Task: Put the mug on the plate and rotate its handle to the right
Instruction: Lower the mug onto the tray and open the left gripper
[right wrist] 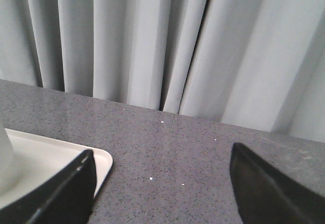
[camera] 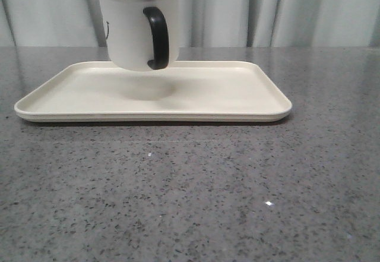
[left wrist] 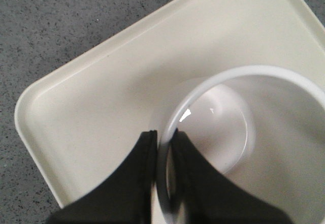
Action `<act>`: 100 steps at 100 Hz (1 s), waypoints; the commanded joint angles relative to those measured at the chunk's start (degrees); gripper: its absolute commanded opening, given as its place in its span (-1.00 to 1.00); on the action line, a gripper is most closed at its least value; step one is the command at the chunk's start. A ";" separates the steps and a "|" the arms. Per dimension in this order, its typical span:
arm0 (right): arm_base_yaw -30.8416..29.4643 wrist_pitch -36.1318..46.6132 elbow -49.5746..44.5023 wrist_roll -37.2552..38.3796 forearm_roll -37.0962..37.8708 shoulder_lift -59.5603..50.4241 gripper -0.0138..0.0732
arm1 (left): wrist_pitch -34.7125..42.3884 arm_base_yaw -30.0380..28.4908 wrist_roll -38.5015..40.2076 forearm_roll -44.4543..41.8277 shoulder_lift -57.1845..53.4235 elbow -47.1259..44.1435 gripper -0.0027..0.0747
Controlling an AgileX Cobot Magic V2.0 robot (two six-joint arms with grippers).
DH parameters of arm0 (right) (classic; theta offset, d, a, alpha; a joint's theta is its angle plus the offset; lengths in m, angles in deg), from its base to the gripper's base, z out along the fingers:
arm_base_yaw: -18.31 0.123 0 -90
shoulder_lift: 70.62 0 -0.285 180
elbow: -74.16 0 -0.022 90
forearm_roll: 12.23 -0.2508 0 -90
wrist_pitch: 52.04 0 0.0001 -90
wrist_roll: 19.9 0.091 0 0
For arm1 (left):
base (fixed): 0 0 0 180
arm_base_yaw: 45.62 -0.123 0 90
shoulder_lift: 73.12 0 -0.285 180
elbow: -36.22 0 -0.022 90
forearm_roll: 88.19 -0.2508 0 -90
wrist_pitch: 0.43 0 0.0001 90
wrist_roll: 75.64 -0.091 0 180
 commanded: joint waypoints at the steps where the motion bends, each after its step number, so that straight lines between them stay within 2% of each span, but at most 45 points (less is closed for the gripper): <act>1: -0.30 4.22 1.82 -0.57 0.31 0.49 0.58 | 3.02 1.08 0.39 0.94 -2.28 2.08 -0.98; 100: -0.30 4.22 1.82 -0.57 0.31 0.49 0.58 | 0.82 1.66 0.39 2.02 1.59 1.98 -0.98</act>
